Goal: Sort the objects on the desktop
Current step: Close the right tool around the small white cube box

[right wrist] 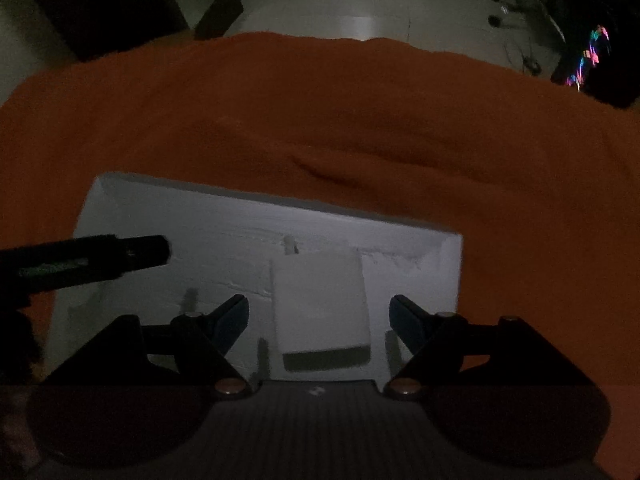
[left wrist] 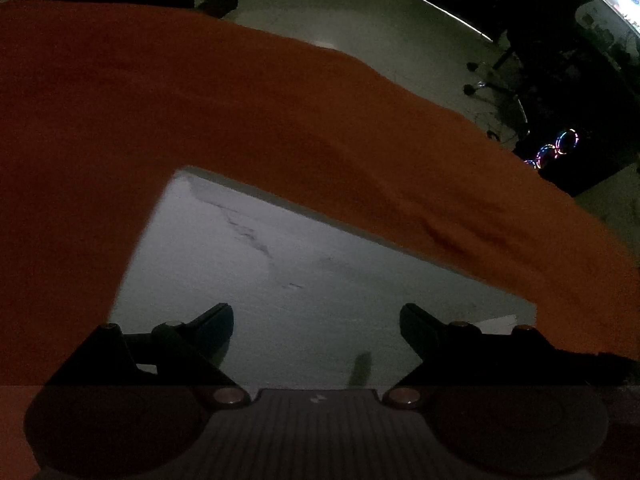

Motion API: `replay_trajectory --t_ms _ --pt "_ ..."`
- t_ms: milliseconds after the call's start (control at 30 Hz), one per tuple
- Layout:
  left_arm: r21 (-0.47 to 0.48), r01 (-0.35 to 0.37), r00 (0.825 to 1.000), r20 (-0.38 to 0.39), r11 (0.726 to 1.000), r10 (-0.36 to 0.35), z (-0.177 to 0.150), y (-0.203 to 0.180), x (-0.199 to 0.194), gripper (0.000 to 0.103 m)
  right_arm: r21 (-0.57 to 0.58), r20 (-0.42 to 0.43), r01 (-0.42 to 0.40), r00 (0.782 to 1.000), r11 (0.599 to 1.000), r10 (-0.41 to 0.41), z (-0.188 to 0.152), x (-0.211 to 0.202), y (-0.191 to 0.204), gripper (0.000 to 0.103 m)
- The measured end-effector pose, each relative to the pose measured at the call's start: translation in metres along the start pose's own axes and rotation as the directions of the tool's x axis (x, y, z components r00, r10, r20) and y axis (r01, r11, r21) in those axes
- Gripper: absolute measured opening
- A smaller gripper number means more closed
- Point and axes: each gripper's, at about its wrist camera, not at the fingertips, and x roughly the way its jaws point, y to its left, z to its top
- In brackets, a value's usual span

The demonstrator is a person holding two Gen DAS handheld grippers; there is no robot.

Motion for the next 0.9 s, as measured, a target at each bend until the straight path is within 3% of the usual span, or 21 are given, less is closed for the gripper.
replay_trajectory --t_ms 67,133,367,700,900 --pt "0.009 -0.015 1.0 0.0 1.0 0.015 -0.001 0.008 -0.002 0.09 -0.036 -0.024 0.032 0.999 0.999 -0.033 0.0 0.01 0.007 0.074" --pt "0.015 -0.025 1.0 -0.001 1.0 0.025 -0.001 0.015 -0.005 0.09 -0.061 -0.044 0.055 0.997 0.997 -0.058 -0.001 0.018 0.011 0.06" --pt "0.032 -0.064 0.998 0.012 0.997 0.063 0.0 0.033 -0.016 0.09 0.009 -0.027 0.054 0.998 0.999 -0.053 -0.007 0.015 0.0 0.059" --pt "0.046 -0.098 0.995 0.03 0.994 0.097 -0.006 0.034 -0.035 0.09 0.118 -0.033 -0.051 0.998 0.992 0.056 -0.027 -0.03 -0.002 0.059" --pt "0.089 -0.077 0.994 0.087 0.993 0.07 -0.019 0.032 -0.09 0.09 0.112 0.007 -0.062 0.998 0.992 0.061 -0.047 -0.085 0.005 0.059"
